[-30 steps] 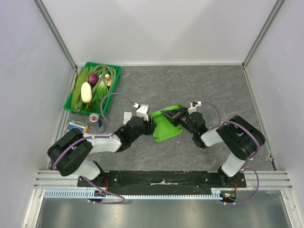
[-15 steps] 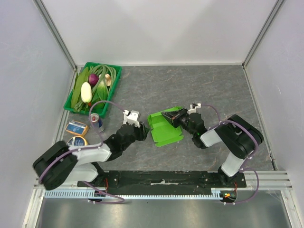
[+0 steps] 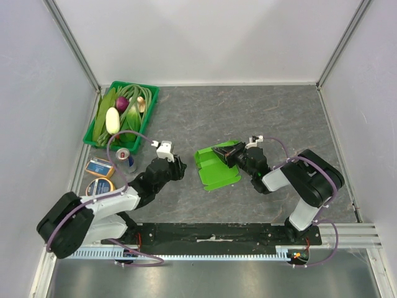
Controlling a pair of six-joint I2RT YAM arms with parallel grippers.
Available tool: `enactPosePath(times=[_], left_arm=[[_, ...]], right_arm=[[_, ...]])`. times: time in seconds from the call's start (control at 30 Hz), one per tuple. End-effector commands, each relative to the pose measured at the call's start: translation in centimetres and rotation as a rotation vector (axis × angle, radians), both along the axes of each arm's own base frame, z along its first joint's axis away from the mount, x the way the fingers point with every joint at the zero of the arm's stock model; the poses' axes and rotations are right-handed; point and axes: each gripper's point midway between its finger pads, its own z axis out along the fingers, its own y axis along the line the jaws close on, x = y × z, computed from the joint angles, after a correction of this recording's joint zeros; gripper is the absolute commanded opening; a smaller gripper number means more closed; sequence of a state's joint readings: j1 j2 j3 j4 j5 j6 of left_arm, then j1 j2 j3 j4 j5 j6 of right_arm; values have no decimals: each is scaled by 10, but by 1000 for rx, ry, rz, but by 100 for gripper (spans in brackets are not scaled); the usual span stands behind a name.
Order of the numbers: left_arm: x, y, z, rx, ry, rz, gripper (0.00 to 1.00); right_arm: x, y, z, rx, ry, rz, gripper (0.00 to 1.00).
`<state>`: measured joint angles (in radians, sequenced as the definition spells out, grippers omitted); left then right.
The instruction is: Fold the paper box
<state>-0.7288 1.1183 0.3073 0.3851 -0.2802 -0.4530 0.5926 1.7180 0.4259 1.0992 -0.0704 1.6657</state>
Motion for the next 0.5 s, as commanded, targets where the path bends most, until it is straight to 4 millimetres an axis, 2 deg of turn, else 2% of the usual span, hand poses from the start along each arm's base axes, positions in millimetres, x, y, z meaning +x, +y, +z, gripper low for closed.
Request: enactPosePath(times=[0.0, 0.23, 0.3, 0.47], left_arm=[[17, -33, 31, -32, -148, -151, 49], [27, -57, 30, 3, -187, -250, 49], [26, -59, 31, -11, -200, -260, 48], [19, -65, 19, -9, -176, -301, 46]], right_arm=[[3, 1, 2, 12, -5, -5, 0], [3, -1, -4, 5, 10, -16, 0], [1, -3, -6, 0, 5, -18, 0], [-5, -9, -11, 2, -32, -30, 0]])
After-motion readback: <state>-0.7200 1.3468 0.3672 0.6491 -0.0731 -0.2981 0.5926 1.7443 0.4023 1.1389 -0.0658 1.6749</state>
